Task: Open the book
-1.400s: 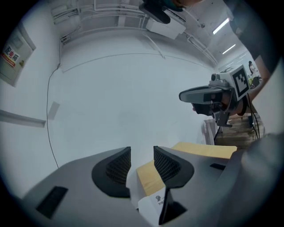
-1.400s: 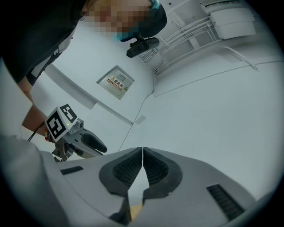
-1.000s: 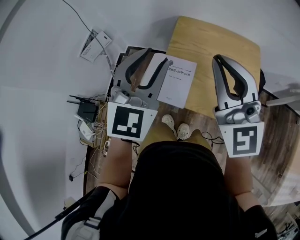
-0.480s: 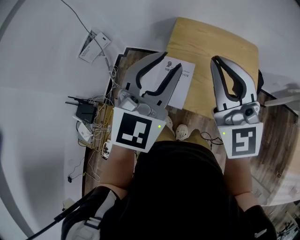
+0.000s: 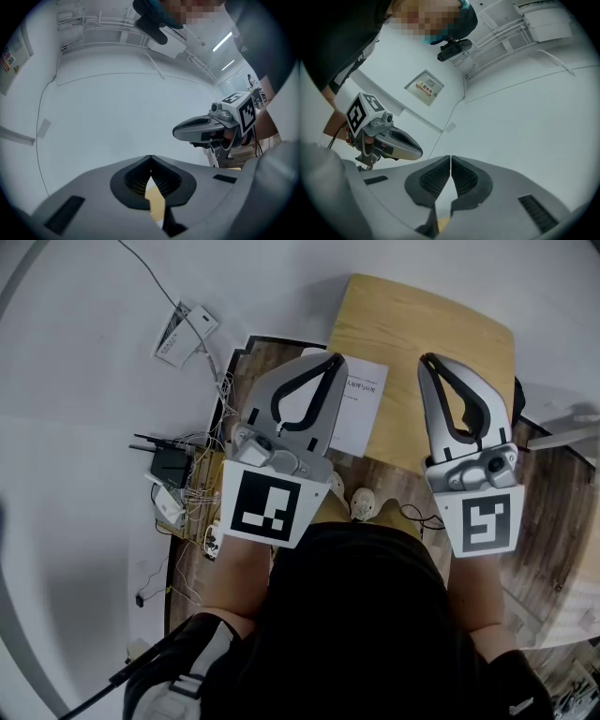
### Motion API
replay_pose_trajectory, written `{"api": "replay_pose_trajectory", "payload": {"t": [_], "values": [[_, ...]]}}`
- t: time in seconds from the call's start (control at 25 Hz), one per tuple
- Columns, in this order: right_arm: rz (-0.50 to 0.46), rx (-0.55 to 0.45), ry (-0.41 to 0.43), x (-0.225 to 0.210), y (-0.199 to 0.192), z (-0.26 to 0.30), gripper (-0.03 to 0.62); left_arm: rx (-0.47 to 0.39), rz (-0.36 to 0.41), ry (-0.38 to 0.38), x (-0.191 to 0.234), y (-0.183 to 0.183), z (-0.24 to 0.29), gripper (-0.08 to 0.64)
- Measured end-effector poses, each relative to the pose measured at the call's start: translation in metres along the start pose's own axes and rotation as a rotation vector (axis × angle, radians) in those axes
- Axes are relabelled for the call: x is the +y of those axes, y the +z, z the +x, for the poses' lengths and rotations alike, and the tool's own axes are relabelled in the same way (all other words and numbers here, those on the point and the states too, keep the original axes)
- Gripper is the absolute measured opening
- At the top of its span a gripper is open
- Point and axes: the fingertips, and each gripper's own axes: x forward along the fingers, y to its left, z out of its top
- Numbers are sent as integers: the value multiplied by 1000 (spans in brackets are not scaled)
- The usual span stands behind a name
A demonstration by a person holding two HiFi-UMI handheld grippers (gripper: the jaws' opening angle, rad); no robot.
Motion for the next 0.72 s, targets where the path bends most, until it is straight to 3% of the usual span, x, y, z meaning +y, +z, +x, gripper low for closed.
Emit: {"api": "replay_pose_trajectory", "payload": {"t": [0.48, 0.72], "values": [[-15, 10, 11, 7, 1, -2, 31, -27, -21, 38, 4, 2, -6, 11], [-68, 40, 26, 12, -4, -4, 29, -27, -31, 40, 3, 1, -5, 11]]}}
